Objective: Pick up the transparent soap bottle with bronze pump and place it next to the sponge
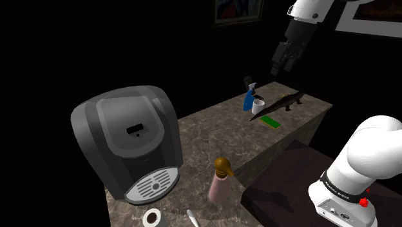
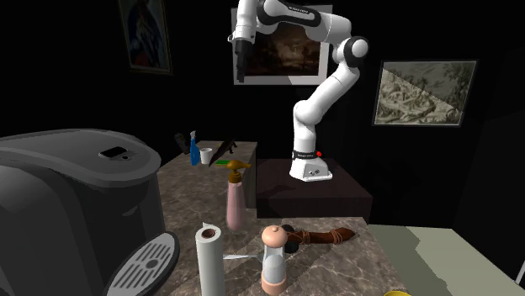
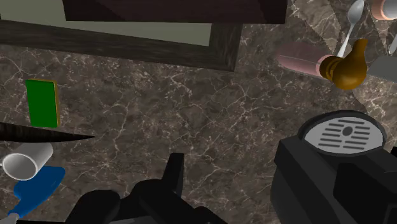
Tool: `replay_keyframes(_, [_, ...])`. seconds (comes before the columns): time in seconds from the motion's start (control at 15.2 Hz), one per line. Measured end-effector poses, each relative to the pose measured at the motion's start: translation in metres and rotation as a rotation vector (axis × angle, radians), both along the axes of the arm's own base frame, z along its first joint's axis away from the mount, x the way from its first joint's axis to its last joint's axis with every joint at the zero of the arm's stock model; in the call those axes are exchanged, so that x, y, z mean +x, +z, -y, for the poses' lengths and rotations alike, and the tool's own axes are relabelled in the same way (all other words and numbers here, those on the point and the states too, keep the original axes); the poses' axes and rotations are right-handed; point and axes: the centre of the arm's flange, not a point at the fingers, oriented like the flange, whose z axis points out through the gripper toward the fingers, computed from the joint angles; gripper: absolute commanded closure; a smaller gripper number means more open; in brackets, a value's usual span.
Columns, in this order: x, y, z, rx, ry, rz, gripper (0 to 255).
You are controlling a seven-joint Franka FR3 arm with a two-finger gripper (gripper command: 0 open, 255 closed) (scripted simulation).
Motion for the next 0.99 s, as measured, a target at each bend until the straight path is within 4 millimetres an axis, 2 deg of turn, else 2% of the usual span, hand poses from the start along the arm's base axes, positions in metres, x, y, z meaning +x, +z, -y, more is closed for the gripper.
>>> replay_keyframes(0.13, [-0.001,-0.006,-0.004,0.001,-0.002,0.003,0])
replay_keyframes(0.26, [-0.006,-0.021,-0.019,0.005,-0.007,0.013,0])
replay_keyframes(0.59, [-0.02,-0.068,-0.056,0.015,-0.024,0.042,0])
replay_keyframes(0.99, [-0.031,-0.131,-0.109,0.029,-0.047,0.079,0])
